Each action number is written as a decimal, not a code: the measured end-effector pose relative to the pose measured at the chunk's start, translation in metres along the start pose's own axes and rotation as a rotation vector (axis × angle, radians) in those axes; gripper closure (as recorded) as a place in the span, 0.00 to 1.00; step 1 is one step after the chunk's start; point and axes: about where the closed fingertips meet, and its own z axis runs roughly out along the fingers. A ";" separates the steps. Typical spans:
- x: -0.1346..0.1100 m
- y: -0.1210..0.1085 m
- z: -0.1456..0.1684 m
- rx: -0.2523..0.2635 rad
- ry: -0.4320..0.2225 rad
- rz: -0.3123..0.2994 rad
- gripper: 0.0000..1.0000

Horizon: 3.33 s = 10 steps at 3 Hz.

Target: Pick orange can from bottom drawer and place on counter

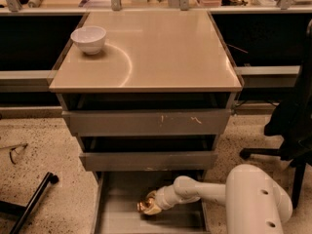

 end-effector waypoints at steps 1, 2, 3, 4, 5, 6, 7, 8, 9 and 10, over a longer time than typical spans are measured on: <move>-0.045 -0.002 -0.044 0.031 -0.033 -0.035 1.00; -0.097 -0.001 -0.085 0.058 -0.019 -0.101 1.00; -0.157 0.010 -0.135 0.105 -0.017 -0.212 1.00; -0.157 0.010 -0.135 0.105 -0.017 -0.212 1.00; -0.187 0.013 -0.174 0.150 -0.041 -0.246 1.00; -0.262 0.024 -0.238 0.196 -0.080 -0.348 1.00; -0.325 0.032 -0.274 0.214 -0.119 -0.452 1.00; -0.325 0.032 -0.274 0.214 -0.119 -0.452 1.00; -0.358 0.029 -0.293 0.225 -0.126 -0.499 1.00; -0.423 0.022 -0.326 0.241 -0.134 -0.586 1.00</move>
Offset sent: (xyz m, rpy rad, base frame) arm 0.0082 0.0228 0.2265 -0.0261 -0.2118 0.0691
